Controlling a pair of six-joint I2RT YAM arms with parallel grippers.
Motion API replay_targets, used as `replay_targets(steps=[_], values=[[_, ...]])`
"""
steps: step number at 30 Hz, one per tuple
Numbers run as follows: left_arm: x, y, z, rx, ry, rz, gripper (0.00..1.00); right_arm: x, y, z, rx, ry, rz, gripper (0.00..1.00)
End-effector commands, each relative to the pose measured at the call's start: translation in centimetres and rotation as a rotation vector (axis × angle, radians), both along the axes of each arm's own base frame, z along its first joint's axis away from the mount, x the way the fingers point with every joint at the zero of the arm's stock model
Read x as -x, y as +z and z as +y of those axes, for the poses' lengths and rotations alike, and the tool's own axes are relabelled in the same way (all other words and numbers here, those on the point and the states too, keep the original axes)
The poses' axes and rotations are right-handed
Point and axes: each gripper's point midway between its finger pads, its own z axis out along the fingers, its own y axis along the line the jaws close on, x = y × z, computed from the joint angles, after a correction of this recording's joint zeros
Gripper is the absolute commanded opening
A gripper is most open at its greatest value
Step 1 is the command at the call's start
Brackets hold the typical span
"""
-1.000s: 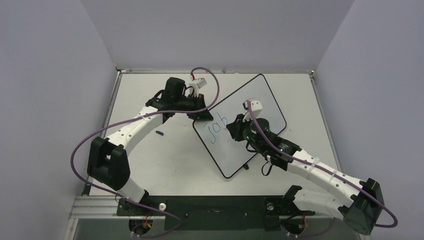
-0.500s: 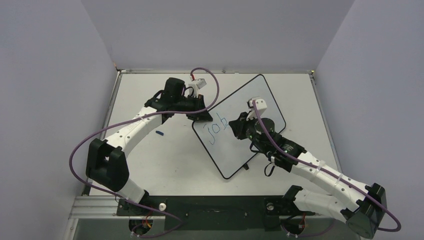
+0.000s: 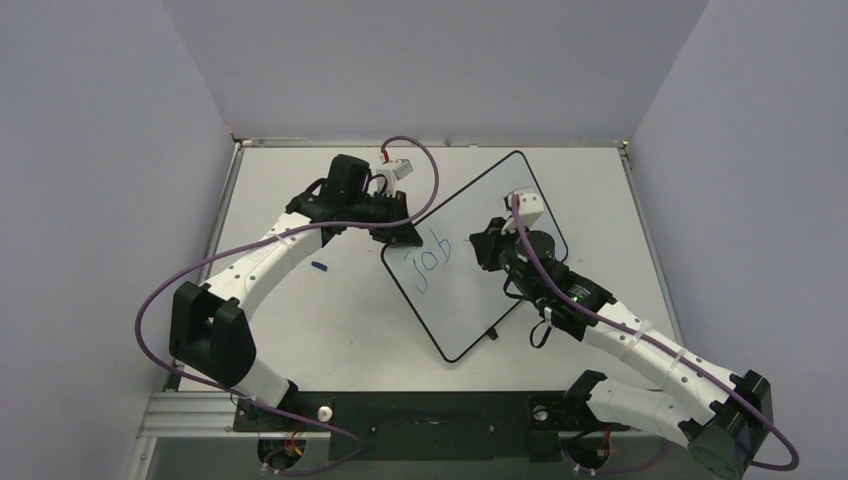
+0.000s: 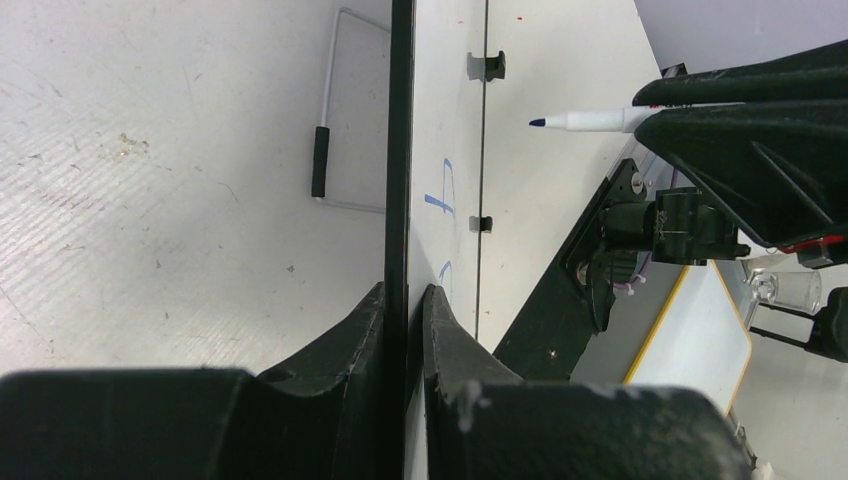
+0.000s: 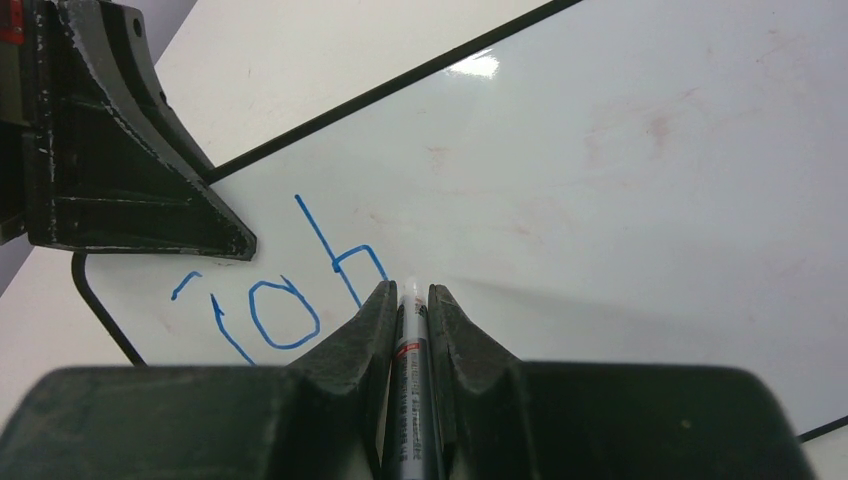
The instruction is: Write a sentence on the whiteboard
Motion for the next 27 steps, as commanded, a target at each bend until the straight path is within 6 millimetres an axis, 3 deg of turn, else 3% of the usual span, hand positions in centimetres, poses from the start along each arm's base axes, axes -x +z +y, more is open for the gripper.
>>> replay_targets(steps=[1,15,27], values=[[0.0,-2.3,2.7,-0.186,0.025,-0.036,0.00,-0.7,1.7,-0.6,-0.009,-0.028,-0.055,0.00],[-0.1,-2.4,2.6,-0.172,0.023,-0.056,0.00,-2.8,2.5,-1.5,-0.034,-0.047,-0.079,0.00],[0.1,-2.4,2.6,-0.168,0.021,-0.059,0.00,-5.0,3.4,0.3,-0.089,-0.025,-0.091,0.00]])
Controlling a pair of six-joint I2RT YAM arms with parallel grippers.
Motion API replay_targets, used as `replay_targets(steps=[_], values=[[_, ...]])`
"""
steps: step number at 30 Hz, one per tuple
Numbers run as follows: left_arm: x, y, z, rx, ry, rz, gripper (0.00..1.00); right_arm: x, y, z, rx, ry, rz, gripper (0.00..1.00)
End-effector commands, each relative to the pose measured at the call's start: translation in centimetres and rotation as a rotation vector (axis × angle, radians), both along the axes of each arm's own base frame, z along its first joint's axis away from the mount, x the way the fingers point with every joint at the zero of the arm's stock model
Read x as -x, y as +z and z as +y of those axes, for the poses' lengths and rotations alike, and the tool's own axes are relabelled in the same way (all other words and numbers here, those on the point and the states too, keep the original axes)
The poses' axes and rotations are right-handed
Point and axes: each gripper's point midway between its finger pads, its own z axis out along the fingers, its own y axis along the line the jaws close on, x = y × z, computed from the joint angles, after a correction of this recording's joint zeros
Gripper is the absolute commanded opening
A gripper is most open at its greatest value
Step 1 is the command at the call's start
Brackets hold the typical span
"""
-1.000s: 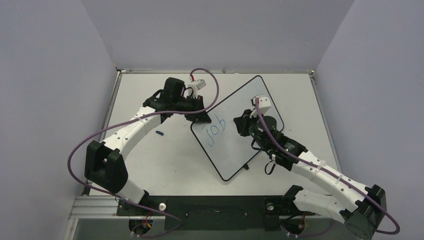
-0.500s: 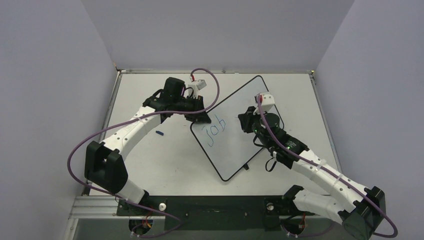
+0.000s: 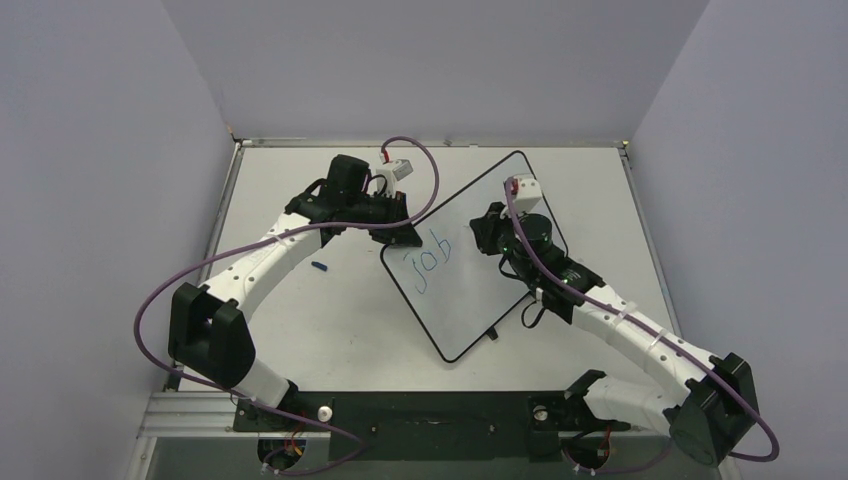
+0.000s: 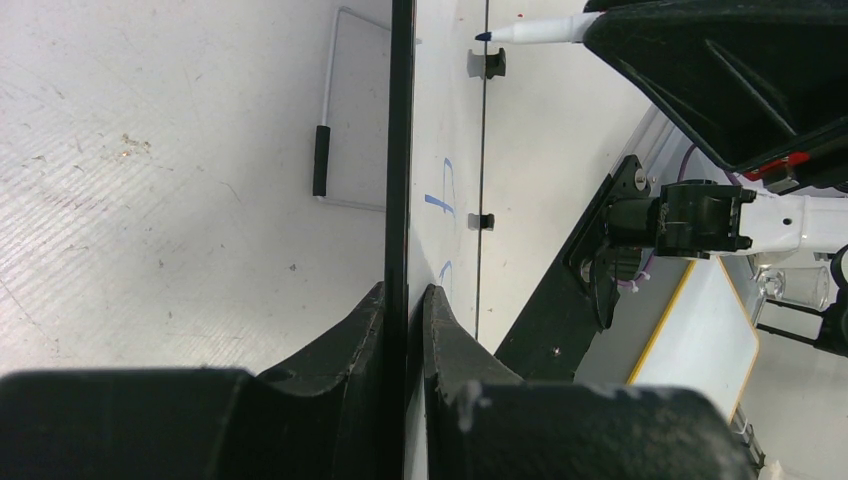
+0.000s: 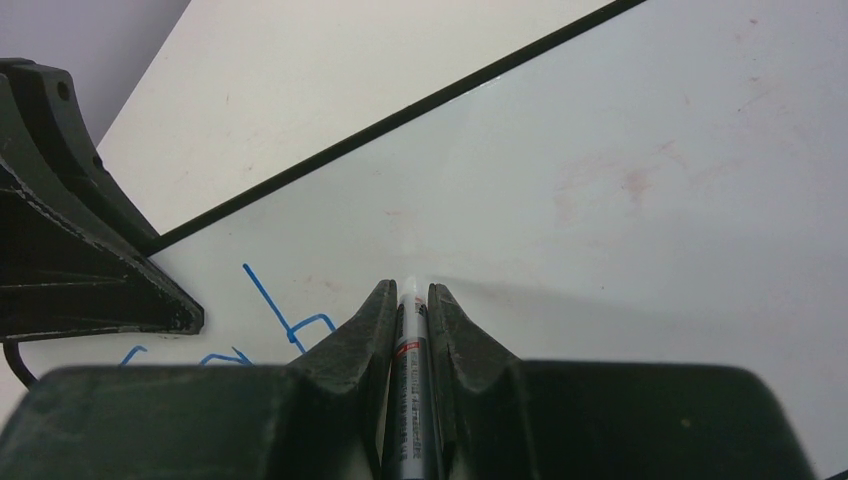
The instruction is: Write a sentence on the whiteboard
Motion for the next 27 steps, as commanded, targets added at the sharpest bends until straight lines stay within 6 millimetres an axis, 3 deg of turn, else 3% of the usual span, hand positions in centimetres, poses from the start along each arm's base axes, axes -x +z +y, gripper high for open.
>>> replay_targets(steps=[1,8,15,27], values=[[-0.1,-2.5,2.5,-0.160,0.032,-0.046,0.00,-1.5,3.8,1.2,-0.092,0.010,-0.080,0.00],[-0.1,-2.4,2.4,-0.154,0.029,-0.050,0.00,-2.7,3.7,1.5,-0.099,-0.001,-0.075,0.00],[-0.1,-2.3,2.4,-0.152,0.029,-0.052,0.00,-3.9,2.8,0.7,-0.087,-0.041,-0.050,0.00],[-0.1,-2.3,2.4,-0.152,0.031,-0.053,0.00,-4.2,1.3,-0.4,-0.075,-0.070,-0.008,0.00]])
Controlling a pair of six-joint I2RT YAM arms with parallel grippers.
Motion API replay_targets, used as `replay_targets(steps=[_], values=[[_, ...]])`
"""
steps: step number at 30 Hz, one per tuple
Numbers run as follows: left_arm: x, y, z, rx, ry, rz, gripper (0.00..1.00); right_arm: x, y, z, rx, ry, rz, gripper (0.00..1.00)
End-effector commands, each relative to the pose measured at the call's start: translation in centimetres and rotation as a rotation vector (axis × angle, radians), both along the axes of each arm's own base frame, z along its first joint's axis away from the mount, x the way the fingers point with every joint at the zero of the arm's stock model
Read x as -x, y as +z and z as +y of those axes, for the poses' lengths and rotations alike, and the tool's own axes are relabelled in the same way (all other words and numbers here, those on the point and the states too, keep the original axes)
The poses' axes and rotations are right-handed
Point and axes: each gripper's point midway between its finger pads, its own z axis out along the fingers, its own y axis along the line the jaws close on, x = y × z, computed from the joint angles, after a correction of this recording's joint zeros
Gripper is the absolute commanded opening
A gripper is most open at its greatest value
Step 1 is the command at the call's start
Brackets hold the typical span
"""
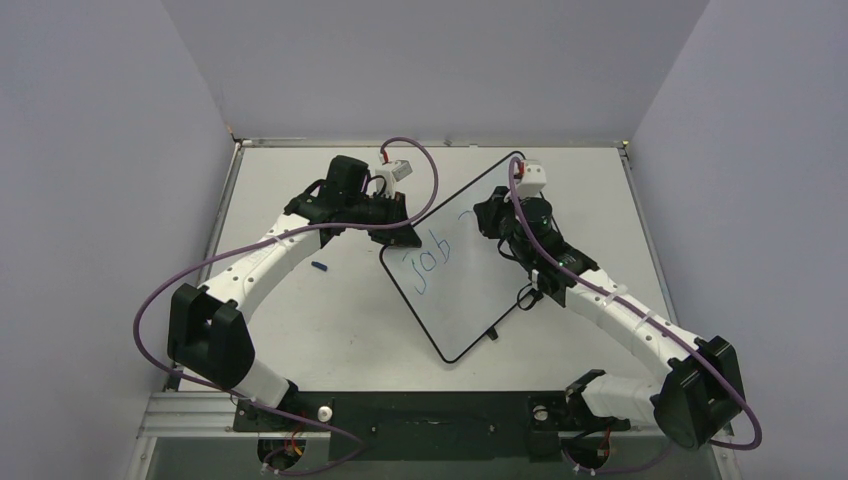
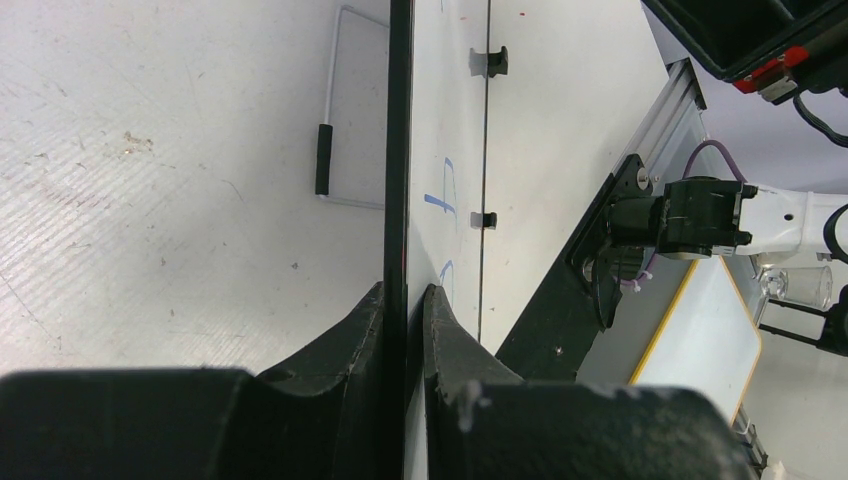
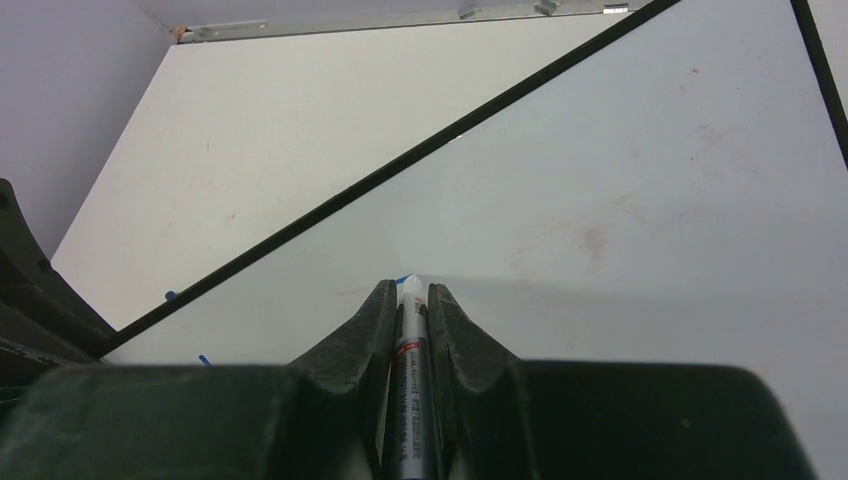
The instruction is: Write a sentence on the whiteboard
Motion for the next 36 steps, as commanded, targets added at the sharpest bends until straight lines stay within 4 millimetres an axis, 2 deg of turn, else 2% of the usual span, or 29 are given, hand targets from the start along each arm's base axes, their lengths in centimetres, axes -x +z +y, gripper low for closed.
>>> replay_targets(steps=[1,18,29,36], values=[[-0.2,-2.2,2.3,-0.150,0.033,-0.051,0.00,-0.3,0.9,0.3,-0.034,0.000,-0.014,0.00],[-0.2,-2.0,2.3,-0.148,0.034,-0.055,0.00,1.7,-1.5,0.2,-0.048,0.034,0.053,0.00],[-0.2,-2.0,2.4,-0.149,0.035,-0.056,0.00,3.1,-2.9,-0.8,-0.037,0.030,0.081,0.00],[-0.1,-1.8,2.4,-0.147,0.036,-0.061,0.00,3.1,-3.3,-1.4,-0.008,0.008,0.086,0.00]])
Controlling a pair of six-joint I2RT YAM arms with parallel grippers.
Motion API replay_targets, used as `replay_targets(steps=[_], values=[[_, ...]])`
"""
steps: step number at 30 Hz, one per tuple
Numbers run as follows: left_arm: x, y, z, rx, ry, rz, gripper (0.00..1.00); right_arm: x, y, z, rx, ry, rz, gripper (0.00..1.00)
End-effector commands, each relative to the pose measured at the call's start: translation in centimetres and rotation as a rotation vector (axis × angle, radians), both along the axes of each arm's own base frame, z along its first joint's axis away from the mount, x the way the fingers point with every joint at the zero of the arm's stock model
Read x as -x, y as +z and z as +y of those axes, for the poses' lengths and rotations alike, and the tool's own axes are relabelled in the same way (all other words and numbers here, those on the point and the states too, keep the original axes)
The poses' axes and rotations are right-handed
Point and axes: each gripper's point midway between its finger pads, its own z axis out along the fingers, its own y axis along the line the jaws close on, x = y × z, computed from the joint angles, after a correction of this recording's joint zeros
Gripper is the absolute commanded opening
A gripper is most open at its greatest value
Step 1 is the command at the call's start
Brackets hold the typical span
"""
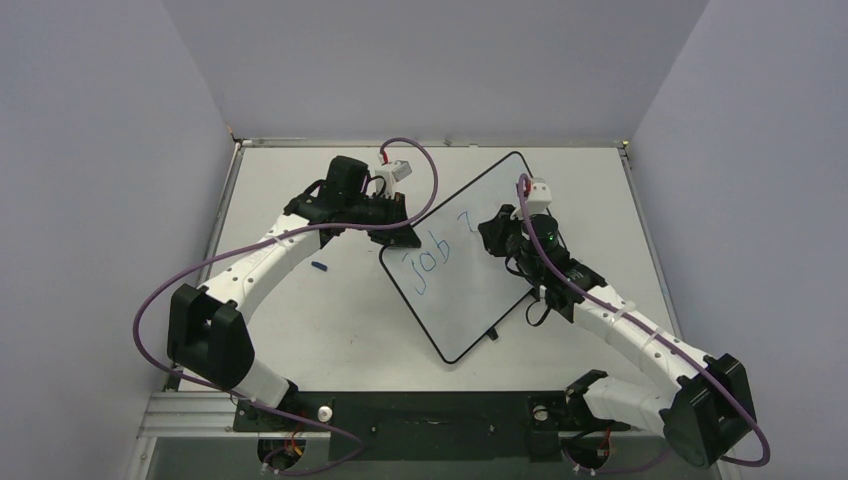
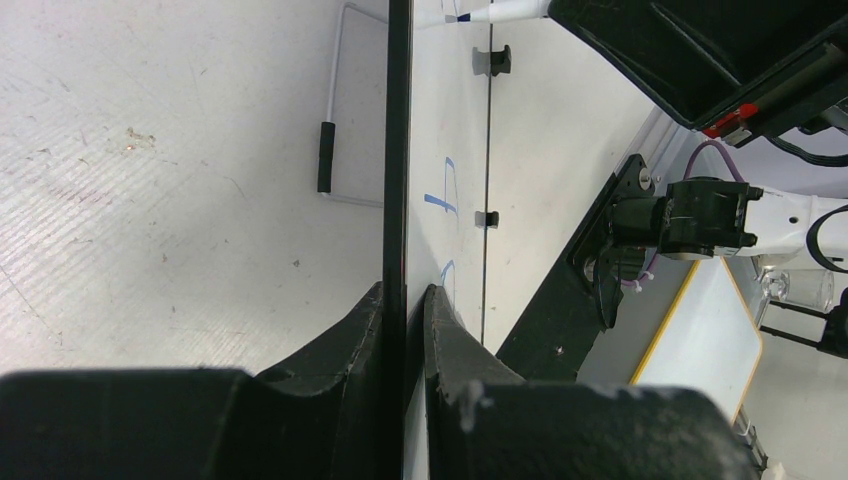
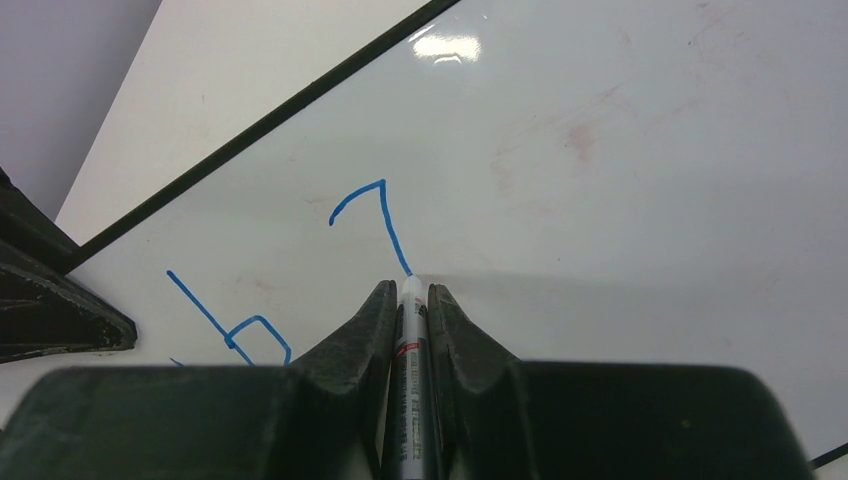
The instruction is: Write a sentence on the whiteboard
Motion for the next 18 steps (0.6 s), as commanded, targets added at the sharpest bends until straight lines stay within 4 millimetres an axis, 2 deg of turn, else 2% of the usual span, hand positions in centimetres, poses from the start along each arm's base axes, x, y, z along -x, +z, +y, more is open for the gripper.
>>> replay_targets(steps=[1,11,14,18], values=[[-0.2,-1.7,2.3,-0.142,0.032,-0.064,0.00,0.2,-0.3,-0.7,0.019,-0.016,0.008,0.00],[-0.1,-1.7,2.3,-0.140,0.030,-0.063,0.00,-0.8,0.0,-1.8,0.075,-0.070,0.003,0.00],[-0.1,-1.7,2.2,-0.134,0.028,-0.063,0.00,-1.6,0.7,-1.5,0.067,-0.076,-0.011,0.00],[-0.1,-1.8,2.1,-0.131,0.025,-0.059,0.00,-2.5,3.0,-0.8,0.032,-0.070,-0.055,0.00]])
